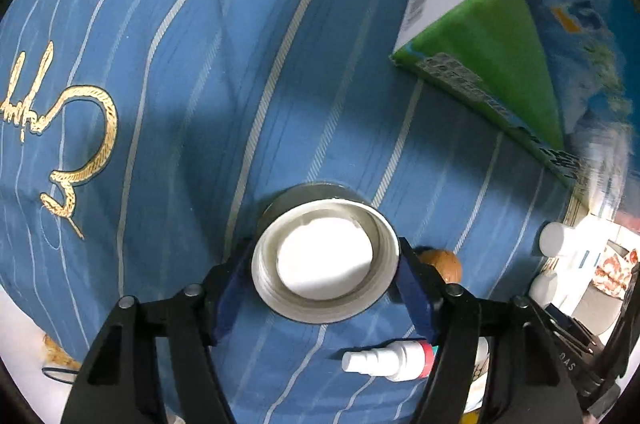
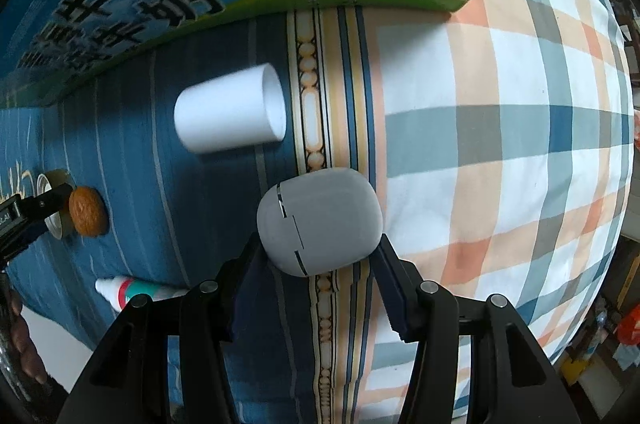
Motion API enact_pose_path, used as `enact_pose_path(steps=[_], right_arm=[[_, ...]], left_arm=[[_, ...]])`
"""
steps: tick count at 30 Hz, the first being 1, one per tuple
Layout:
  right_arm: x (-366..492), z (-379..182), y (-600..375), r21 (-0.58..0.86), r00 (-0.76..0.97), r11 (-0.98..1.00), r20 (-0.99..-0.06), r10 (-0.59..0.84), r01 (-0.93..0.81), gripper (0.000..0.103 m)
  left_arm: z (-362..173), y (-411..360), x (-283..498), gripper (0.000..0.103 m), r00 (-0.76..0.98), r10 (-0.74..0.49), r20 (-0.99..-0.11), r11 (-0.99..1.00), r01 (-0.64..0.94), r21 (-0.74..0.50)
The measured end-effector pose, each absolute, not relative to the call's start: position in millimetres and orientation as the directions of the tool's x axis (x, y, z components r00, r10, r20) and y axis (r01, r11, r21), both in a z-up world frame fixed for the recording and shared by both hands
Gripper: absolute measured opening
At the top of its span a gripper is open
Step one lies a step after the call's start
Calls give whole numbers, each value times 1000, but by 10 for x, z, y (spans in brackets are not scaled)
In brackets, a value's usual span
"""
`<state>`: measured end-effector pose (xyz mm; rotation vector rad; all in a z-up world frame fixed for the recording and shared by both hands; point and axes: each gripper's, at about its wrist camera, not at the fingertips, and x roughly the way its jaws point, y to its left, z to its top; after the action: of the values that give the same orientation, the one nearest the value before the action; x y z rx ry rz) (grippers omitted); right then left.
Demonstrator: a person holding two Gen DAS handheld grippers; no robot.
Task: Organize rigid objects
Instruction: 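Grasp the white lid with left tool while right tool grasps egg-shaped case, then carry the lid and egg-shaped case into the box and open both tools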
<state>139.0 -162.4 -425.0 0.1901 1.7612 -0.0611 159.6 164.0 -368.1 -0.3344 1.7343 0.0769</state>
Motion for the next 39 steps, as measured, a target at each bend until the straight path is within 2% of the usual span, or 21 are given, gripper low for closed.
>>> enact_pose_path(steps=[7, 9, 11, 12, 13, 14, 17, 19, 20, 22, 24, 26, 31, 34, 37, 38, 39], right_arm=[[1342, -4296, -1626, 66, -203, 977, -973, 108, 203, 55], [1350, -4294, -1628, 65, -210, 976, -972, 110, 207, 55], [1376, -4293, -1628, 62, -220, 976, -969, 109, 209, 51], [1369, -4277, -1617, 48, -223, 979, -970, 93, 199, 25], [1369, -4253, -1611, 18, -220, 983, -974, 58, 182, 9], [1371, -4227, -1603, 19, -211, 985, -976, 56, 170, 1], [1372, -4245, -1627, 46, -222, 984, -971, 84, 174, 1], [1334, -4250, -1723, 133, -230, 965, -955, 186, 227, 2], [1315, -4247, -1773, 165, -230, 955, -947, 223, 248, 7], [1253, -4143, -1884, 208, -202, 938, -942, 268, 277, 23], [1213, -4013, -2002, 209, -155, 935, -953, 261, 288, 55], [1200, -3889, -2075, 199, -110, 934, -964, 241, 296, 67], [1432, -3742, -2082, 192, -26, 945, -978, 206, 265, 68], [1613, -3853, -2077, 218, -38, 930, -970, 240, 297, 68], [1692, -4059, -2029, 174, -76, 942, -976, 204, 288, 67], [1712, -4116, -1997, 167, -84, 943, -977, 198, 287, 60], [1759, -4178, -1912, 148, -80, 947, -981, 178, 286, 49]], left_arm=[[-3775, 1427, 1716, 68, -189, -88, -978, 979, -196, -50], [-3792, 1355, 1707, 63, -194, -61, -979, 984, -175, -26], [-3775, 1327, 1706, 63, -185, -43, -982, 985, -169, -11], [-3762, 1330, 1692, 63, -178, -47, -983, 985, -174, -15], [-3743, 1331, 1663, 63, -168, -50, -985, 983, -184, -18], [-3732, 1339, 1641, 63, -163, -51, -985, 982, -186, -20], [-3700, 1325, 1526, 63, -153, -51, -987, 982, -185, -22], [-3655, 1304, 1416, 63, -150, -55, -987, 982, -187, -26], [-3639, 1328, 1392, 63, -145, -57, -988, 982, -189, -29], [-3481, 1399, 1403, 63, -126, -64, -990, 980, -196, -38], [-3375, 1431, 1332, 63, -102, -65, -993, 979, -198, -44], [-3217, 1434, 1298, 63, -67, -73, -995, 978, -200, -58], [-2853, 1258, 1284, 63, -6, -91, -996, 982, -167, -88], [-2719, 1139, 1312, 63, 12, -94, -995, 985, -141, -95], [-2658, 1050, 1400, 63, 13, -110, -994, 985, -135, -110], [-2659, 1001, 1433, 63, 12, -114, -993, 985, -132, -115], [-2649, 981, 1444, 63, 14, -117, -993, 985, -128, -118]])
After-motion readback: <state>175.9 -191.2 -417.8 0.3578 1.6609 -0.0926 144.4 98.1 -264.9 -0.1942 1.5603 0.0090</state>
